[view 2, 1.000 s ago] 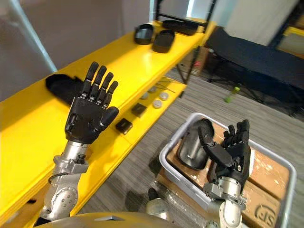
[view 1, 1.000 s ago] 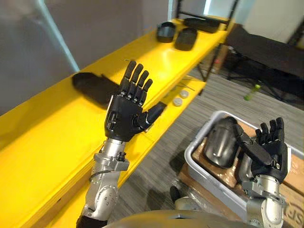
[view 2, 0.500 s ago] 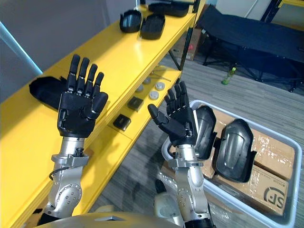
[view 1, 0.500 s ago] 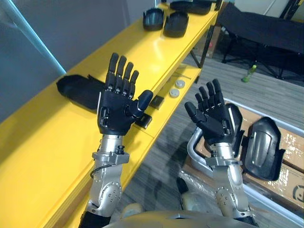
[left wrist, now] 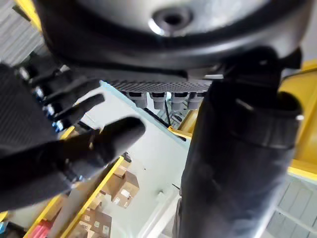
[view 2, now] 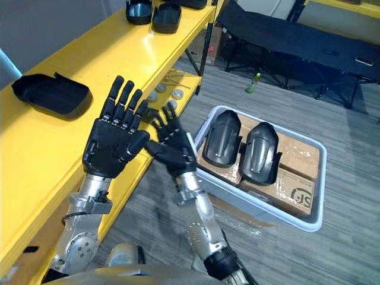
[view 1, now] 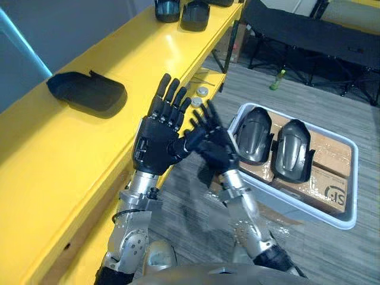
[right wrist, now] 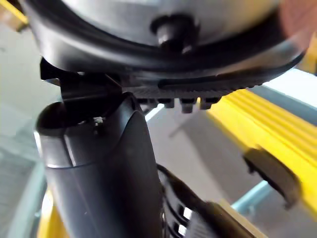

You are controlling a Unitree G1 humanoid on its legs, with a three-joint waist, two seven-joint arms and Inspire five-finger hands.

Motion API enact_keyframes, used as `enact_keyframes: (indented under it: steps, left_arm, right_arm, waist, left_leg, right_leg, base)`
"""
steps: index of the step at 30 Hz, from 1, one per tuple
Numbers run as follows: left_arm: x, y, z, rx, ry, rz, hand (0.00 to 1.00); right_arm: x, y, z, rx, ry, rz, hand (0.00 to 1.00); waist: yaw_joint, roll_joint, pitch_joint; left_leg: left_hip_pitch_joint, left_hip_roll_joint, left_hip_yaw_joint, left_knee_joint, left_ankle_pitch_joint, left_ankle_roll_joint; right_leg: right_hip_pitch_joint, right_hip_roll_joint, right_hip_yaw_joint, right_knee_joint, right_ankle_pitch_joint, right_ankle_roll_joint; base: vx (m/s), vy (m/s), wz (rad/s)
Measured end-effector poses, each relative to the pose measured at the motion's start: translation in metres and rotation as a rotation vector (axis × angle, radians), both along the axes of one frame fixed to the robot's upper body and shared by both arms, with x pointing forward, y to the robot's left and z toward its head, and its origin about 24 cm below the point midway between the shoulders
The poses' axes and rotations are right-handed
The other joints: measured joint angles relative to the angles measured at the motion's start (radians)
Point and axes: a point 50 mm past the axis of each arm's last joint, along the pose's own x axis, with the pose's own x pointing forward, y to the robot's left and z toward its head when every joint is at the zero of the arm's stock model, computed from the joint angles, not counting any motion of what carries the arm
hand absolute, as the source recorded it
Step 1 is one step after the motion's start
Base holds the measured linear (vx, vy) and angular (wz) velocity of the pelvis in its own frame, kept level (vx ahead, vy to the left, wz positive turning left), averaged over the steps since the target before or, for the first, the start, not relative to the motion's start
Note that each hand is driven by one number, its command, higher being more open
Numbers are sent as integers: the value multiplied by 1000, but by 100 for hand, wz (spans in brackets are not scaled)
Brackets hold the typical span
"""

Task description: Walk over and take three plastic housings, then place them on the shelf

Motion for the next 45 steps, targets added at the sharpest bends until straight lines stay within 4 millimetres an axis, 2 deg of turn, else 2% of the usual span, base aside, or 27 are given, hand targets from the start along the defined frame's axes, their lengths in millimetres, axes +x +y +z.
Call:
enact_keyframes:
  steps: [1, 2, 3, 4, 5, 6, 7, 8, 9, 10, 12, 14, 16, 18, 19, 20, 22, 23, 24, 26, 29, 31, 34, 36, 40, 42, 45]
  left_arm:
    - [0, 1, -1, -1, 6, -2, 100]
    - [0, 2, -2, 1, 13, 2, 100]
    - [1, 3, -4, -19, 28, -3, 100]
    - [2, 0, -8, -52, 60, -23, 100]
    - [3, -4, -11, -66, 80, -39, 100]
    - [3, -11, -17, -72, 113, -65, 100]
    - [1, -23, -23, -92, 154, -115, 100]
    - [-2, -36, -25, -106, 177, -177, 100]
    - [-4, -45, -25, -106, 177, -221, 100]
    - [-8, -55, -23, -117, 164, -267, 100]
    - [-9, -60, -20, -100, 139, -281, 100]
    - [-7, -58, -19, -66, 141, -236, 100]
    - [-5, -49, -22, -39, 169, -157, 100]
    - [2, -30, -31, 77, 221, 13, 100]
    - [5, -20, -38, 141, 241, 85, 100]
    - [5, -13, -42, 210, 248, 143, 100]
    - [6, 11, -59, 427, 284, 299, 100]
    - [5, 18, -63, 483, 296, 332, 100]
    - [6, 31, -77, 588, 343, 390, 100]
    - [5, 42, -91, 644, 410, 441, 100]
    - [4, 46, -95, 651, 436, 465, 100]
    - [4, 45, -94, 655, 421, 477, 100]
    - [7, 44, -87, 650, 367, 495, 100]
    - [14, 40, -80, 635, 326, 493, 100]
    - [27, 28, -67, 610, 250, 459, 100]
    - [26, 19, -70, 611, 250, 414, 100]
    - [21, 5, -97, 643, 347, 321, 100]
  right_arm:
    - [-1, 1, -2, -14, 6, -1, 100]
    - [-3, 2, -5, -27, 27, 1, 100]
    - [-4, 0, -11, -43, 67, 6, 100]
    - [-6, -8, -19, -72, 105, 3, 100]
    - [-9, -14, -24, -91, 129, -4, 100]
    - [-13, -26, -34, -120, 172, -27, 100]
    - [-22, -45, -47, -159, 235, -73, 100]
    - [-32, -61, -58, -208, 282, -117, 100]
    - [-40, -72, -62, -233, 308, -147, 100]
    - [-48, -84, -65, -254, 325, -184, 100]
    - [-47, -90, -61, -273, 325, -229, 100]
    - [-43, -94, -52, -328, 287, -291, 100]
    - [-36, -102, -42, -381, 251, -369, 100]
    - [-24, -119, -33, -485, 238, -532, 100]
    - [-20, -128, -31, -494, 247, -592, 100]
    - [-16, -134, -30, -495, 257, -623, 100]
    - [-1, -161, -28, -499, 289, -723, 100]
    - [3, -166, -28, -508, 294, -739, 100]
    - [12, -179, -27, -546, 307, -774, 100]
    - [29, -195, -20, -581, 309, -818, 100]
    - [51, -226, 4, -508, 300, -937, 100]
    - [64, -250, 31, -482, 257, -1021, 100]
    - [76, -264, 59, -499, 203, -1072, 100]
    - [84, -272, 71, -502, 201, -1095, 100]
    - [97, -286, 83, -456, 263, -1121, 100]
    - [103, -291, 85, -456, 301, -1120, 100]
    - [113, -300, 108, -511, 303, -1122, 100]
  waist:
    - [3, -2, -2]
    - [3, -7, -4]
    - [1, -18, -11]
    - [-6, -7, -19]
    - [-16, 5, -26]
    - [-40, 18, -34]
    - [-66, 26, -39]
    - [-86, 19, -39]
    - [-91, 13, -39]
    - [-92, 10, -41]
    - [-92, 14, -48]
    - [-92, 18, -67]
    - [-85, 30, -76]
    - [-80, 26, -73]
    - [-77, 16, -66]
    - [-74, 6, -60]
    - [-48, -39, -34]
    - [-43, -49, -26]
    - [-29, -61, -4]
    - [-25, -62, 38]
    - [-4, -39, 107]
    - [23, -15, 143]
    - [28, 4, 175]
    - [29, 5, 186]
    - [46, 25, 230]
    - [59, 46, 244]
    - [85, 97, 279]
  left_leg:
    - [-15, 16, -3, 16, 3, -6]
    - [-37, 39, -6, 34, 12, -22]
    - [-46, 61, -2, 29, 31, -56]
    - [-44, 94, -5, 1, 56, -99]
    - [-44, 113, -17, -17, 70, -112]
    - [-41, 138, -34, -43, 99, -111]
    - [-29, 161, -42, -78, 156, -74]
    - [-13, 170, -41, -106, 218, -52]
    - [0, 167, -41, -124, 243, -54]
    - [17, 146, -47, -152, 231, -73]
    - [40, 104, -62, -204, 219, -65]
    - [62, 66, -108, -283, 215, -56]
    - [70, 45, -129, -329, 208, -66]
    - [81, 11, -116, -370, 186, -101]
    - [78, -3, -114, -369, 186, -119]
    - [75, -13, -109, -365, 184, -119]
    - [22, -40, -98, -293, 142, -109]
    - [1, -44, -99, -266, 134, -108]
    - [-49, -47, -109, -197, 111, -106]
    - [-93, -46, -128, -136, 98, -107]
    - [-147, -46, -166, -89, 92, -115]
    - [-187, -48, -190, -74, 96, -115]
    - [-223, -47, -219, -55, 101, -109]
    - [-248, -48, -226, -40, 101, -109]
    - [-283, -50, -247, 0, 95, -105]
    - [-299, -54, -259, 15, 92, -103]
    - [-309, -56, -269, 20, 93, -103]
  right_leg:
    - [26, -4, 0, -54, 13, 21]
    - [64, -2, -6, -164, 50, 82]
    - [105, 14, -24, -268, 22, 227]
    - [114, 47, -60, -305, -34, 299]
    - [117, 72, -71, -316, -60, 293]
    - [126, 104, -90, -326, -86, 282]
    - [135, 138, -100, -333, -97, 260]
    - [142, 157, -97, -336, -104, 237]
    - [140, 163, -85, -337, -108, 225]
    - [126, 164, -57, -346, -101, 208]
    - [89, 170, -21, -348, -90, 193]
    - [31, 176, 25, -341, -77, 194]
    - [-11, 167, 61, -346, -49, 205]
    - [-38, 140, 88, -374, -5, 236]
    - [-37, 127, 89, -400, 24, 244]
    - [-34, 118, 88, -421, 46, 247]
    - [-30, 92, 78, -518, 130, 253]
    - [-30, 86, 74, -539, 146, 255]
    - [-27, 82, 59, -579, 178, 255]
    - [-14, 82, 41, -607, 197, 264]
    - [-22, 86, 16, -614, 215, 270]
    - [-48, 93, 10, -616, 229, 268]
    - [-63, 102, -2, -617, 236, 265]
    - [-78, 103, -7, -617, 241, 265]
    - [-86, 104, -19, -611, 247, 266]
    - [-96, 104, -21, -606, 248, 268]
    - [-118, 103, -26, -577, 249, 269]
  base:
    - [-84, -405, -27]
    - [-121, -464, -41]
    - [-154, -609, -64]
    - [-131, -538, -56]
    - [-91, -528, -29]
    - [-49, -384, 1]
    - [-50, -490, -1]
    - [-50, -390, -18]
    - [-62, -322, -45]
    - [-45, -112, -53]
    - [-35, -14, -63]
    - [-46, -6, -63]
    - [-67, 97, -51]
    - [-126, 213, -35]
    - [-137, 205, -19]
    - [-161, 202, -26]
    - [-184, 184, -34]
    - [-183, 151, -18]
    - [-181, 118, -2]
    - [-182, 94, 16]
    - [-156, 30, 25]
    - [-143, 8, 8]
    - [-56, -1, 9]
    - [-33, 13, 8]
    - [-23, 33, 8]
    - [-17, 31, 4]
    - [-17, 6, 1]
